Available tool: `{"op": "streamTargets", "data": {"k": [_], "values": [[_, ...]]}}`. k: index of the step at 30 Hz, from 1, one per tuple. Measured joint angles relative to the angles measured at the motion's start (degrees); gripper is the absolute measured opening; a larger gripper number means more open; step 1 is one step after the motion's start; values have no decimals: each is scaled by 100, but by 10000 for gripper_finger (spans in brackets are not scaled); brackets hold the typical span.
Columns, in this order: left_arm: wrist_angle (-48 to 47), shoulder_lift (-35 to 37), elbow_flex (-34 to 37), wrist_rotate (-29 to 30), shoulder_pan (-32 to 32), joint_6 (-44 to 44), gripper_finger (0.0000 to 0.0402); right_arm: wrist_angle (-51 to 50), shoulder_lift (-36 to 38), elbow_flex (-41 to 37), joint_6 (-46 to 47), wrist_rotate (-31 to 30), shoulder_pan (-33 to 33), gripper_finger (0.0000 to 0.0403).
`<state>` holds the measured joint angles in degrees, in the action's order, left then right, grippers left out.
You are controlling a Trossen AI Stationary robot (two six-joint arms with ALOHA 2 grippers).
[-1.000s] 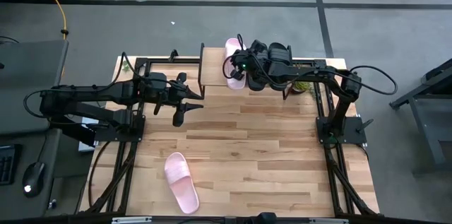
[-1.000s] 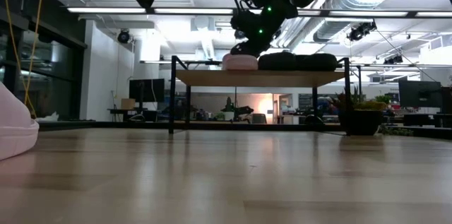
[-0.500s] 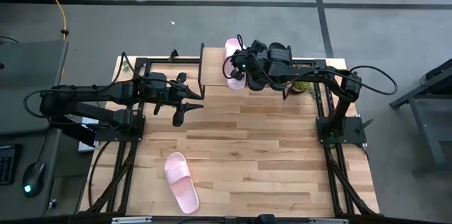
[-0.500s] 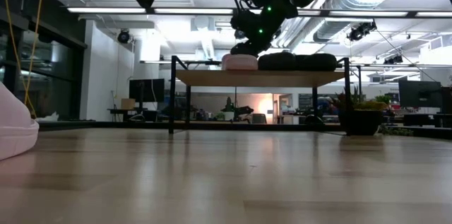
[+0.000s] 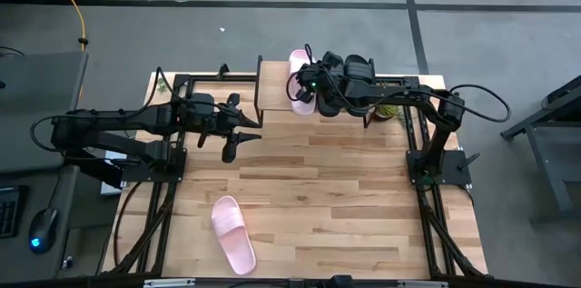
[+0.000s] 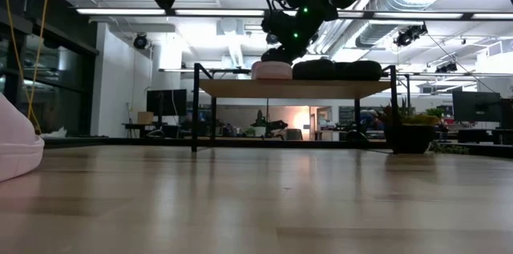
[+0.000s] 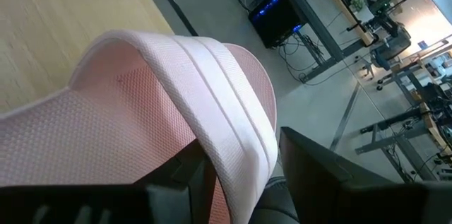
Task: Pick and place slides into the shelf
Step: Put the right pink slipper on the shelf
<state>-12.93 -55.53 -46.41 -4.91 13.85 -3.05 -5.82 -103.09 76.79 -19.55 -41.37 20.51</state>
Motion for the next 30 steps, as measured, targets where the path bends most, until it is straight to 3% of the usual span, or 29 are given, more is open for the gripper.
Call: {"op": "streamTargets", "data": {"k": [7, 30], "values": [[1, 0, 0, 0, -1, -2, 120, -91, 190, -11, 172, 463, 17, 142], [0, 1, 0, 0, -1, 35, 120, -316, 333, -9, 302, 749, 101, 142]]}}
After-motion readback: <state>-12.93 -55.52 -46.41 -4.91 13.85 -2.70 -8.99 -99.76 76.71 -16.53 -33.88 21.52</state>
